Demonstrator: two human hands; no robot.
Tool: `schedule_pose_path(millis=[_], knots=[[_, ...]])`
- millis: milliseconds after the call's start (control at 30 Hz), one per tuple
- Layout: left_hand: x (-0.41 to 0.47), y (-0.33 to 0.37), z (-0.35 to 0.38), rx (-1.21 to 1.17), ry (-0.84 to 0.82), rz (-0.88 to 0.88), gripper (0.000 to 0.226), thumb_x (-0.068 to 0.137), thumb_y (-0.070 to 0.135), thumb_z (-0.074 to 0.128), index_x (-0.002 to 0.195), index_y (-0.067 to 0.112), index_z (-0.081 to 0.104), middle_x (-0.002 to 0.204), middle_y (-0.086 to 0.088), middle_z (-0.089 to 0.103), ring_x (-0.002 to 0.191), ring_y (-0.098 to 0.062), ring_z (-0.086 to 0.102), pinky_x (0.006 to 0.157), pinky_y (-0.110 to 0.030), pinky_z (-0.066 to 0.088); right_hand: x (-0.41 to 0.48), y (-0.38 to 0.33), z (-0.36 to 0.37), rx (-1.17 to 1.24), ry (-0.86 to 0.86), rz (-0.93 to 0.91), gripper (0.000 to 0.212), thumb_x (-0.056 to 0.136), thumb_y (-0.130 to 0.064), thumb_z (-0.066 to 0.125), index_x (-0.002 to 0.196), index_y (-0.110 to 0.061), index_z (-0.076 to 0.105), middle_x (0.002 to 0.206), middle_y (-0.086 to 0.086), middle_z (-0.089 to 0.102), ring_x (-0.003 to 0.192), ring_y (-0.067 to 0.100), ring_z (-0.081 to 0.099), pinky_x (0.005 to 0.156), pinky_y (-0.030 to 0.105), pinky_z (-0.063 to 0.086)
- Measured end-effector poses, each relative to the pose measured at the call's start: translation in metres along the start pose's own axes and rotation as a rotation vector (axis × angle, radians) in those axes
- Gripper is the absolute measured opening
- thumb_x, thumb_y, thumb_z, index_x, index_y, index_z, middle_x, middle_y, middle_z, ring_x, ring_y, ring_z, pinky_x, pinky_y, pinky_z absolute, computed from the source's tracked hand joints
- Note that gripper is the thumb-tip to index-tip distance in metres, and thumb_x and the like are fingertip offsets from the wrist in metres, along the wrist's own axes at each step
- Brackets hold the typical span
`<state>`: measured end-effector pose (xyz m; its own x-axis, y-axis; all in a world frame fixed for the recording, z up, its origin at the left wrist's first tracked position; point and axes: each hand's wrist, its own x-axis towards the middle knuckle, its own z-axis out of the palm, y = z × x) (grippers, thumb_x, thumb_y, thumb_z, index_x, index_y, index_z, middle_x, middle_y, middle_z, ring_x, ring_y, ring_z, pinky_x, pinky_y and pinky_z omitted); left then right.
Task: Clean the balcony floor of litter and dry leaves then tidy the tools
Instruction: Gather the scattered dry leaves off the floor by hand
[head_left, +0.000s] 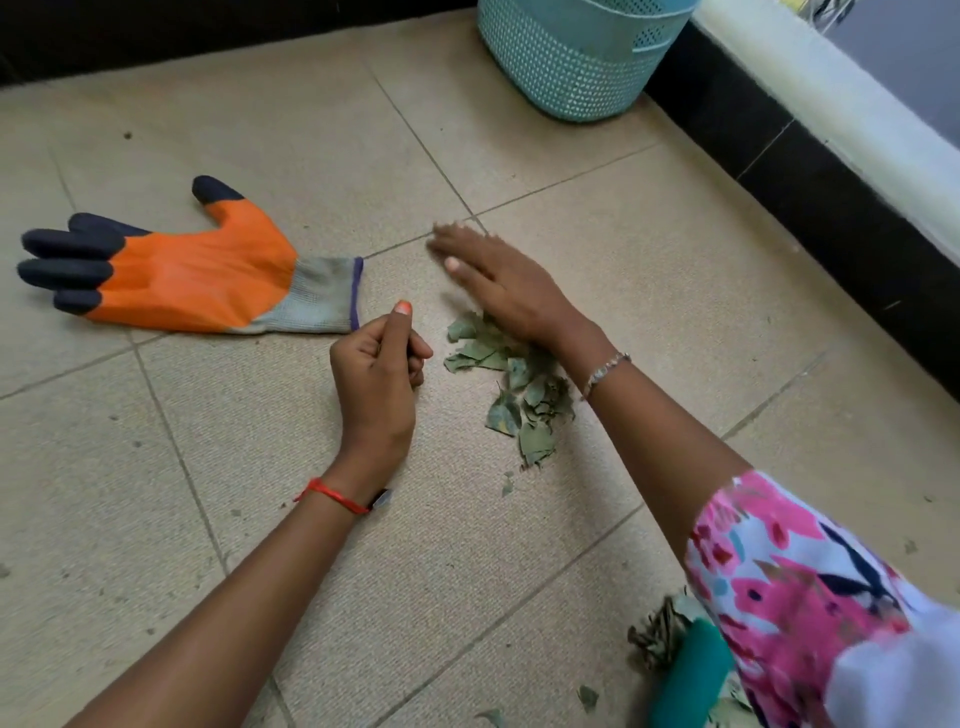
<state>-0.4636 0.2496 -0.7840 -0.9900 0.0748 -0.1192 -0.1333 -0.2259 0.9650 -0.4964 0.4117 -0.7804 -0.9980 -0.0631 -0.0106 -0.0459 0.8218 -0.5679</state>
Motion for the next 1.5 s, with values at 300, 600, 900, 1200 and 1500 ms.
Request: schedule_pose_path(millis=[300, 600, 900, 1200, 1500], knots=[[-0.001, 0.001, -0.001, 0.032, -0.076, 0.015, 0.045, 0.097, 0.015, 0.049, 0.051, 0.011, 0.050, 0.041, 0.010, 0.042, 0.041, -0.004, 0.033, 0.044, -0.018, 0.029, -0.115, -0.027, -0.021, 0.612, 0.299, 0.259, 0.033, 0.091, -0.031, 0.043, 0.107, -0.017, 0.068, 0.118, -0.005, 0.065, 0.112, -0.001, 0.057, 0.096, 0.015, 0.042], [-0.002, 0.005, -0.001, -0.004, -0.114, -0.052, 0.044, 0.097, 0.016, 0.048, 0.053, 0.010, 0.046, 0.040, 0.010, 0.040, 0.040, -0.004, 0.032, 0.042, -0.017, 0.028, -0.137, -0.064, 0.054, -0.121, 0.316, 0.323, 0.095, 0.065, -0.079, 0.047, 0.142, -0.029, 0.023, 0.151, 0.005, 0.013, 0.142, 0.024, 0.008, 0.118, 0.044, 0.011], [0.008, 0.021, -0.020, -0.508, -0.148, -0.467, 0.055, 0.097, 0.017, 0.038, 0.043, 0.019, 0.042, 0.042, 0.007, 0.031, 0.036, -0.004, 0.026, 0.036, -0.015, 0.020, -0.091, -0.066, 0.060, -0.538, 0.557, 0.260, 0.031, 0.084, -0.046, 0.045, 0.088, -0.019, 0.060, 0.083, 0.001, 0.057, 0.076, 0.022, 0.051, 0.056, 0.030, 0.033], [-0.025, 0.031, -0.012, -0.719, -0.042, -0.683, 0.044, 0.096, 0.017, 0.042, 0.052, 0.012, 0.046, 0.049, 0.001, 0.042, 0.038, -0.008, 0.038, 0.036, -0.016, 0.032, -0.101, -0.064, 0.044, -0.052, 0.722, 0.305, 0.034, 0.083, -0.015, 0.057, 0.054, -0.014, 0.040, 0.043, -0.002, 0.036, 0.039, 0.012, 0.032, 0.042, 0.027, 0.027], [-0.063, 0.028, -0.013, -0.608, -0.129, -0.801, 0.041, 0.098, 0.017, 0.037, 0.074, 0.005, 0.067, 0.070, -0.008, 0.067, 0.061, -0.013, 0.068, 0.056, -0.019, 0.055, -0.105, -0.140, 0.038, 0.698, 0.816, 0.297, 0.033, 0.087, -0.014, 0.063, 0.057, -0.008, 0.050, 0.056, 0.002, 0.050, 0.051, 0.010, 0.050, 0.050, 0.025, 0.042]])
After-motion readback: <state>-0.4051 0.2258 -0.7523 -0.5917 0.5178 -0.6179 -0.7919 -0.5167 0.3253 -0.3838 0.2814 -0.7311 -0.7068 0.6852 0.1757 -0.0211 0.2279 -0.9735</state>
